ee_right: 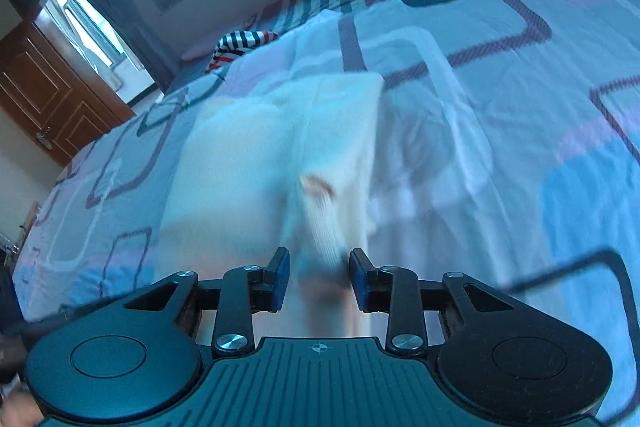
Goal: Fold small clothes
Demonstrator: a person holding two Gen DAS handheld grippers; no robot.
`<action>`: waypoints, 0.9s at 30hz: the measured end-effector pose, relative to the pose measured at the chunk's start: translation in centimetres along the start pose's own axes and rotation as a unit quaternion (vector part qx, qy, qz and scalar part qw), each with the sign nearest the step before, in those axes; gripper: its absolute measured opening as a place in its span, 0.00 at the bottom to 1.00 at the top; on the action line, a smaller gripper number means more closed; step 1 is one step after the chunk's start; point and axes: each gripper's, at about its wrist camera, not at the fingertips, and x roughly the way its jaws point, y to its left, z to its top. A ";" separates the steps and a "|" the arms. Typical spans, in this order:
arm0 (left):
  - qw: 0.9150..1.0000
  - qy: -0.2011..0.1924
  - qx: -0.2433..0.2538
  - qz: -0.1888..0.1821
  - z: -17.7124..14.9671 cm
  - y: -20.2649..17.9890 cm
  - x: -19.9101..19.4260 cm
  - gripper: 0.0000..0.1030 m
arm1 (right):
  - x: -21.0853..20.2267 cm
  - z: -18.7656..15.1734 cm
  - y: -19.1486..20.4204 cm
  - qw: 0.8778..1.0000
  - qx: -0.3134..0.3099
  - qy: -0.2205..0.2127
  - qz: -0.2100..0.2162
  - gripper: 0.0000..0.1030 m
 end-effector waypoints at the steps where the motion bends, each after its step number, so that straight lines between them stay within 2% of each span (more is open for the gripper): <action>1: 1.000 -0.001 0.002 0.000 -0.2 0.1 -0.1 0.69 | -0.3 -0.7 -0.1 1.000 0.001 0.004 -0.003 0.32; 8: 1.000 -0.002 0.008 0.007 -1.3 -0.3 -0.8 0.66 | -2.0 -3.9 -0.4 1.000 0.015 0.009 -0.010 0.31; 10: 1.000 -0.002 0.016 0.013 -1.5 -0.6 -0.8 0.66 | -2.3 -4.5 0.2 1.000 0.000 0.007 -0.018 0.18; 12: 1.000 -0.002 0.016 0.016 -1.6 -0.7 -0.9 0.64 | -2.4 -4.9 0.8 0.999 -0.013 0.005 -0.031 0.14; 15: 1.000 -0.001 0.014 0.019 -1.7 -0.7 -1.0 0.62 | -2.4 -5.3 0.9 0.999 -0.022 0.007 -0.042 0.12; 19: 1.000 -0.004 0.019 0.021 -2.1 -0.8 -1.1 0.62 | -2.3 -5.6 0.3 0.996 -0.031 0.003 -0.084 0.11; 23: 0.999 0.001 0.022 0.024 -1.9 -1.2 -1.3 0.65 | -2.8 -5.3 0.8 0.996 -0.042 0.007 -0.075 0.12; 24: 1.000 0.000 0.021 0.024 -1.8 -1.2 -1.5 0.70 | -3.1 -5.0 0.9 0.997 -0.039 0.004 -0.070 0.12; 26: 0.999 -0.006 0.021 0.025 -1.5 -1.3 -1.8 0.73 | -3.7 -4.4 0.7 0.998 -0.024 -0.008 -0.059 0.19; 27: 0.999 -0.010 0.023 0.025 -1.4 -1.4 -2.0 0.73 | -4.1 -4.1 0.6 0.998 -0.019 -0.018 -0.055 0.32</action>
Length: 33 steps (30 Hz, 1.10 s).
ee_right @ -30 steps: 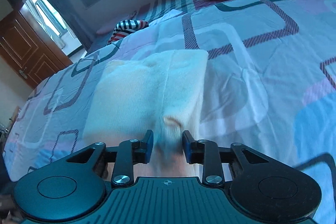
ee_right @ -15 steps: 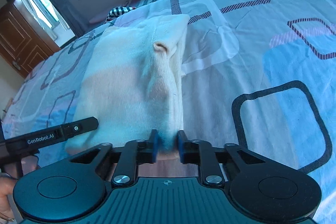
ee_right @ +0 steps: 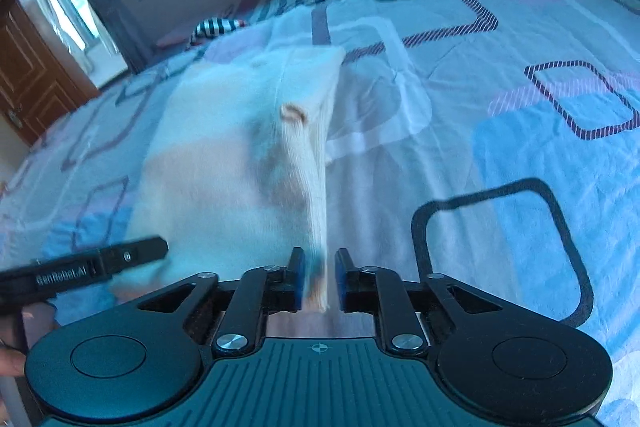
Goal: Fold small clothes
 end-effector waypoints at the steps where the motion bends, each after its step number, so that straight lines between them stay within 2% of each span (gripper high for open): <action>1: 1.000 -0.004 0.001 -0.001 0.3 -0.1 -0.2 0.74 | -0.3 0.4 0.0 1.000 0.003 -0.010 0.002 0.39; 2: 1.000 -0.008 0.001 -0.003 0.6 -0.1 -0.4 0.75 | -0.5 0.8 0.2 1.000 0.003 -0.019 0.002 0.48; 8: 0.999 -0.031 -0.006 -0.011 3.2 -0.2 -0.9 0.81 | -0.2 4.2 0.6 0.999 0.018 -0.049 0.016 0.49; 12: 0.999 -0.037 -0.017 -0.009 5.5 0.3 0.0 0.81 | 1.5 6.5 0.6 0.998 0.035 -0.050 0.028 0.49; 18: 0.999 -0.023 -0.043 -0.012 8.5 1.6 2.8 0.82 | 4.9 9.8 -0.1 0.995 0.078 -0.046 0.037 0.50; 22: 0.998 -0.017 -0.066 -0.016 10.2 2.4 4.8 0.83 | 7.4 12.1 -0.6 0.995 0.086 -0.042 0.022 0.60; 27: 0.994 0.004 -0.108 -0.027 11.3 4.0 7.8 0.79 | 10.8 13.8 -1.5 0.994 0.102 -0.021 0.026 0.60; 28: 0.992 0.008 -0.120 -0.034 11.4 4.4 8.3 0.77 | 11.4 13.9 -1.6 0.994 0.103 -0.018 0.024 0.58; 29: 0.990 0.012 -0.131 -0.043 11.4 4.8 8.7 0.76 | 11.8 14.0 -1.6 0.995 0.099 -0.021 0.025 0.51; 30: 0.989 0.012 -0.140 -0.053 11.3 5.2 8.9 0.65 | 12.0 14.0 -1.4 0.995 0.091 -0.025 0.028 0.29; 31: 0.987 0.008 -0.145 -0.064 11.1 5.5 9.0 0.47 | 12.1 14.0 -1.1 0.996 0.080 -0.027 0.030 0.18; 33: 0.988 -0.007 -0.138 -0.064 10.8 5.3 8.7 0.36 | 12.0 13.9 0.0 0.998 0.043 -0.047 0.025 0.11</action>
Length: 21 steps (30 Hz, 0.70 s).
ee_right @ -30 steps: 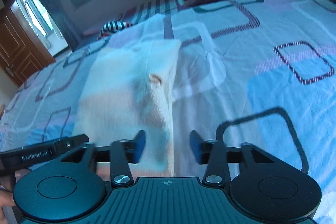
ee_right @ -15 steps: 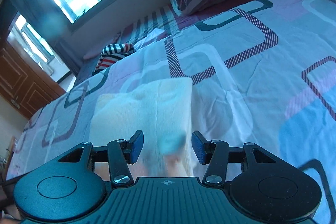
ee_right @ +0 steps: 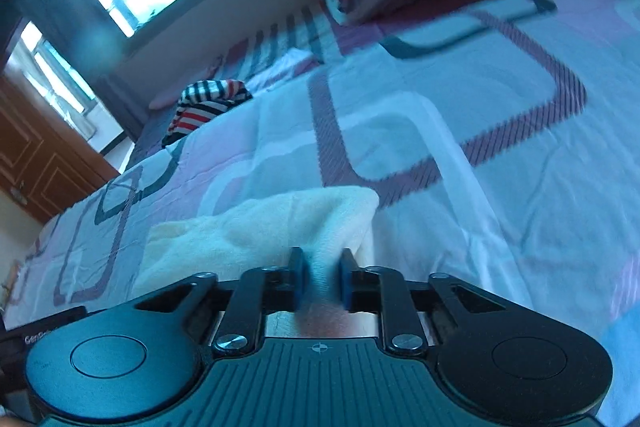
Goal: Fold small clothes
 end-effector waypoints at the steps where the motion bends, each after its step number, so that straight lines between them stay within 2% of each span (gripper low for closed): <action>1: 1.000 -0.009 0.011 0.002 -0.2 -0.2 -0.3 0.29 | -0.1 -0.1 0.7 1.000 -0.029 -0.010 0.000 0.10; 3: 1.000 -0.024 0.020 -0.001 -0.7 -0.2 -0.8 0.26 | -0.3 -0.4 2.0 0.996 -0.080 -0.028 0.003 0.10; 5: 0.999 -0.033 0.015 -0.002 -1.0 0.2 -1.1 0.26 | -0.1 -0.6 2.4 0.994 -0.102 -0.031 0.009 0.09; 9: 0.999 -0.042 0.006 0.000 -1.3 0.5 -0.9 0.26 | 1.6 -0.7 0.2 0.998 -0.064 -0.003 -0.011 0.09; 12: 0.999 -0.046 -0.001 0.000 -1.6 0.7 -0.9 0.26 | 2.1 -0.6 -1.7 1.000 -0.021 -0.001 -0.021 0.11; 15: 0.999 -0.042 0.007 0.011 -1.5 0.3 -0.9 0.29 | 1.5 -0.6 -1.5 0.999 -0.031 0.000 -0.028 0.16; 17: 0.999 -0.038 0.024 0.024 -1.2 -0.4 -1.2 0.35 | 0.4 -0.5 -1.2 0.999 -0.029 -0.010 -0.034 0.17; 18: 0.998 -0.039 0.028 0.030 -1.1 -0.6 -1.5 0.42 | -0.1 -0.5 -1.2 0.999 -0.022 -0.016 -0.029 0.17; 19: 0.998 -0.039 0.027 0.032 -1.0 -0.9 -1.8 0.57 | -0.7 -0.5 -0.9 0.999 -0.018 -0.022 -0.025 0.17; 21: 0.998 -0.046 0.027 0.029 -1.1 -1.3 -2.4 0.69 | -1.7 -0.8 0.0 0.999 -0.027 -0.031 -0.019 0.18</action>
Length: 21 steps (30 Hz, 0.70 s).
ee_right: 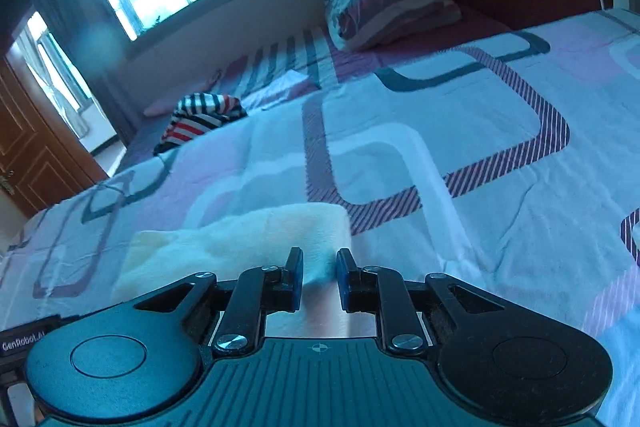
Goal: Fold small clothes
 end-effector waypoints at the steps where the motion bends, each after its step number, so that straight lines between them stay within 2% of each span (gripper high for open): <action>1: 1.000 -0.002 0.007 -0.002 -0.1 -0.3 -0.3 0.69 | -0.4 -0.1 0.5 1.000 -0.013 -0.003 0.000 0.18; 4: 1.000 0.006 0.023 0.000 -0.7 -1.0 -0.8 0.69 | -1.8 -1.0 2.2 0.999 -0.052 -0.016 -0.001 0.18; 8: 0.999 0.027 0.028 0.003 -2.3 -1.1 -1.2 0.69 | -3.0 -2.8 3.0 0.997 -0.073 -0.014 -0.002 0.18; 12: 0.999 0.038 0.033 0.006 -3.6 -0.7 -0.8 0.71 | -2.9 -4.6 2.8 0.995 -0.095 0.001 -0.027 0.18; 17: 0.999 0.041 0.034 0.010 -3.6 -0.6 -0.4 0.72 | -1.8 -5.2 1.8 0.993 -0.097 0.012 -0.071 0.18; 21: 0.998 0.037 0.042 0.017 -3.6 -1.1 -1.1 0.71 | -3.0 -4.8 1.5 0.995 -0.074 0.006 -0.060 0.18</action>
